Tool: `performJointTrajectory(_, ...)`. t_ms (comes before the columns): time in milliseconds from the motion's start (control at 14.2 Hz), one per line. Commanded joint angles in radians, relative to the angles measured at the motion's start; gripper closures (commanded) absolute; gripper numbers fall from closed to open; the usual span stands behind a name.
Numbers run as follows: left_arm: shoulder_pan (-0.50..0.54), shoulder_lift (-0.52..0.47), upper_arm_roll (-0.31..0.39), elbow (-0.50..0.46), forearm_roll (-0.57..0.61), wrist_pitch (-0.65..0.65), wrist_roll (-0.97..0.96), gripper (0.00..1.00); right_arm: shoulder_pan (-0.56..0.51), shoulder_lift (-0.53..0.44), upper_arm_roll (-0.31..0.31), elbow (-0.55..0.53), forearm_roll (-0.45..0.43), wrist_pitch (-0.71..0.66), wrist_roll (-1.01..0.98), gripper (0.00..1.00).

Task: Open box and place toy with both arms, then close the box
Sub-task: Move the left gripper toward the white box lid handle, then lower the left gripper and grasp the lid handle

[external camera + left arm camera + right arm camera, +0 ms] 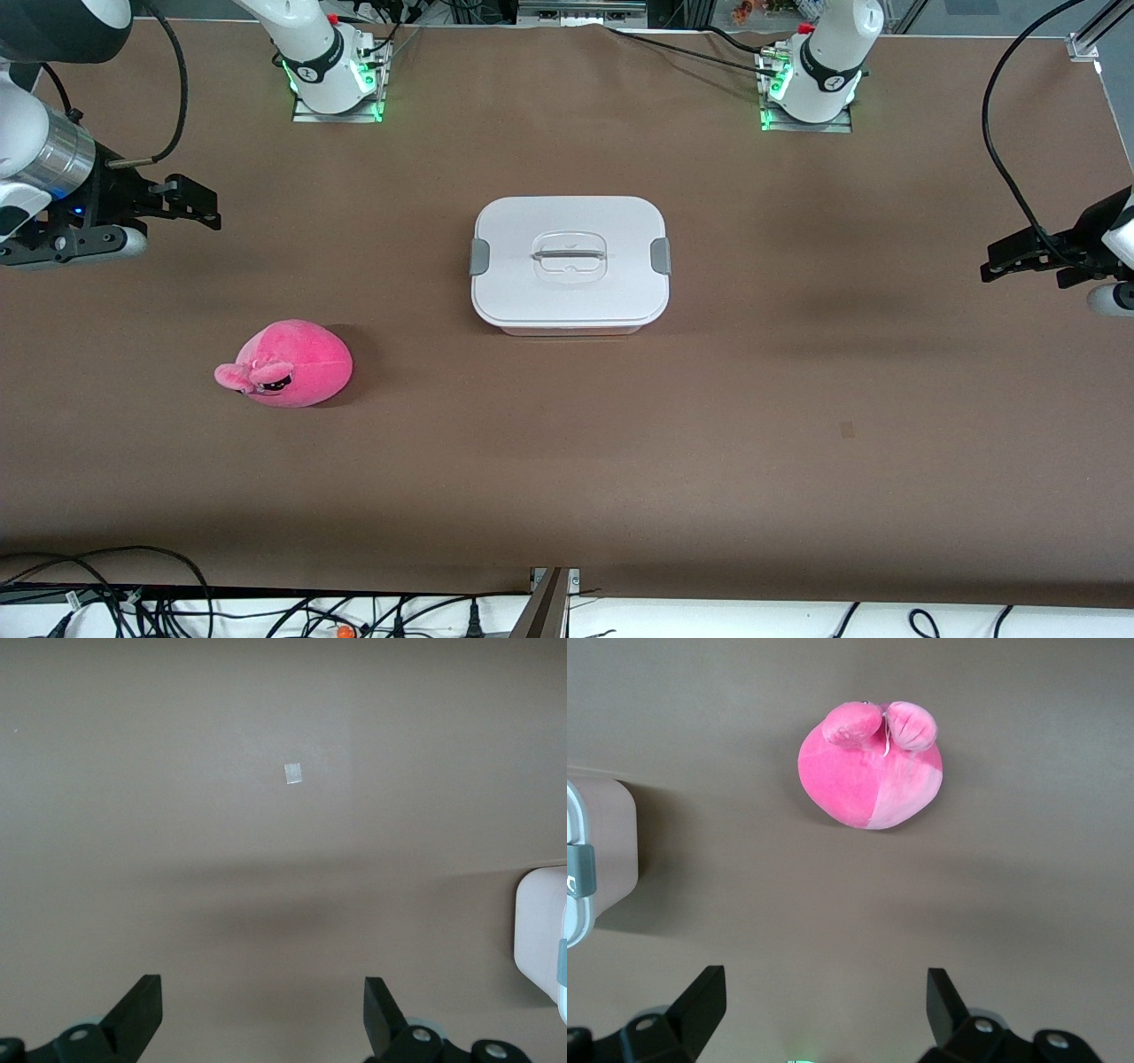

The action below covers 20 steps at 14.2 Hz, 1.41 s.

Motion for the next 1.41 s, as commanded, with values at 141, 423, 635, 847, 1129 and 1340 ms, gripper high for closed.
performJointTrajectory(141, -0.009, 0.015, -0.008, 0.029, -0.019, -0.033, -0.001, 0.00, 0.002, 0.002, -0.007, 0.020, 0.017, -0.003, -0.006, 0.00)
performJointTrajectory(423, -0.044, 0.042, -0.119, 0.026, -0.018, -0.052, 0.002, 0.00, 0.002, 0.002, -0.009, 0.021, 0.017, -0.006, -0.007, 0.00)
performJointTrajectory(635, -0.113, 0.056, -0.186, 0.032, -0.018, -0.050, 0.004, 0.00, 0.000, 0.002, -0.009, 0.021, 0.017, -0.008, -0.007, 0.00)
performJointTrajectory(847, -0.227, 0.056, -0.235, 0.043, -0.048, -0.049, 0.018, 0.00, 0.000, 0.001, -0.009, 0.021, 0.017, -0.008, -0.007, 0.00)
performJointTrajectory(1129, -0.378, 0.165, -0.264, 0.139, -0.052, -0.018, 0.238, 0.00, 0.000, 0.001, -0.010, 0.021, 0.017, -0.011, -0.009, 0.00)
performJointTrajectory(1340, -0.507, 0.246, -0.259, 0.167, -0.023, 0.061, 0.294, 0.00, 0.000, 0.001, -0.010, 0.021, 0.017, -0.010, -0.007, 0.00)
